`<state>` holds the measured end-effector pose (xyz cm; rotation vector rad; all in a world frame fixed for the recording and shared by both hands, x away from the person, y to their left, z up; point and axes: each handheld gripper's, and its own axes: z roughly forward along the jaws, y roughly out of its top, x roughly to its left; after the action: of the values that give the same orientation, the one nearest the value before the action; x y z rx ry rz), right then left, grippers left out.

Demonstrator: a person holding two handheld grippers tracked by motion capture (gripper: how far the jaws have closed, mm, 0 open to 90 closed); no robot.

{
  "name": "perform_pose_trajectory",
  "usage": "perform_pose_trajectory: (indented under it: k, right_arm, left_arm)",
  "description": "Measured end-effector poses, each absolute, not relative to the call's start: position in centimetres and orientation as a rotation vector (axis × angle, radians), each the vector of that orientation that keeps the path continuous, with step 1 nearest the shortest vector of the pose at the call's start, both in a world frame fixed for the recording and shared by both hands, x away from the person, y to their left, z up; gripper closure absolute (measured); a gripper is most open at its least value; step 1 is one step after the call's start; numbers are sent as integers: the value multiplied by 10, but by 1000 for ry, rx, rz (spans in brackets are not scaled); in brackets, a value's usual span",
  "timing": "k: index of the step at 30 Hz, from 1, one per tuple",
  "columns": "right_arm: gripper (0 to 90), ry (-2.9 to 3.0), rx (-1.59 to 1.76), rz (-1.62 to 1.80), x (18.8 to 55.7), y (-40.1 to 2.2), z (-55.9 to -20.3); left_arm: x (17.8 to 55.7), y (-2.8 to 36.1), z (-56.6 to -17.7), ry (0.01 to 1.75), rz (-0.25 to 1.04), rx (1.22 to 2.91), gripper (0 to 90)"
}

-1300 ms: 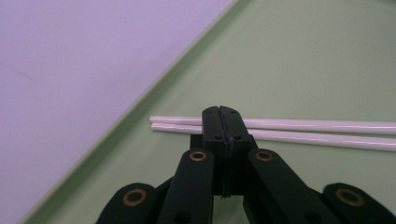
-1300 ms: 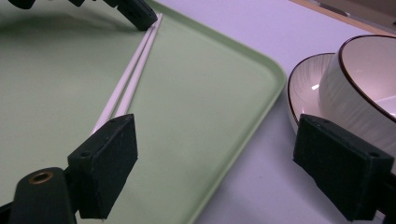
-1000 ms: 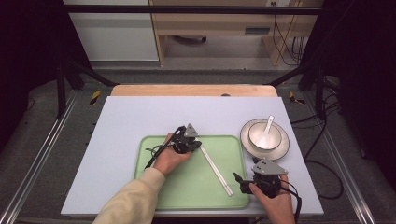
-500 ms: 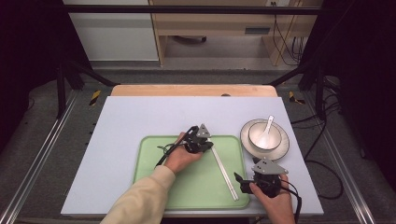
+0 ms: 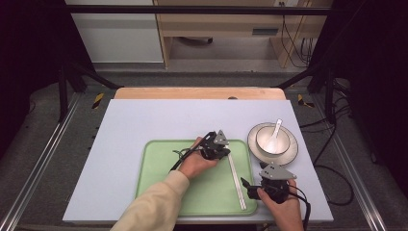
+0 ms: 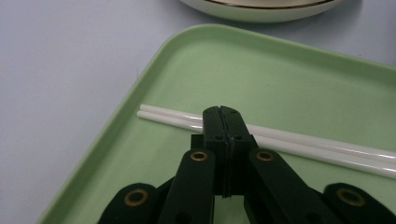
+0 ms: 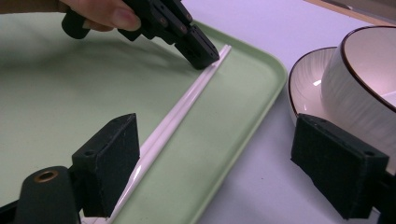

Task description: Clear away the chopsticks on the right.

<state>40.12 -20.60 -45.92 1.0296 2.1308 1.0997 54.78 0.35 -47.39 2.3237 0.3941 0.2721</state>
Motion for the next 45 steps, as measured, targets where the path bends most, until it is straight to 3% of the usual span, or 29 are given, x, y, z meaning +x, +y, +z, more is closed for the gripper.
perform_pose_trajectory:
  k: [18,31,37,45]
  right_arm:
    - [155,2126,1011,1113,400,-207,-458]
    - [152,2090,1040,1208,402,-208,-454]
    - [107,2095,1045,1271,406,-205,-453]
    - [87,2111,1013,1280,414,-203,-452]
  left_arm:
    - [541,-15,-473,335,256,2311,898]
    - [512,52,-448,383,331,2154,893]
    - [497,89,-445,438,353,2085,661]
    - [484,141,-441,479,417,2015,458]
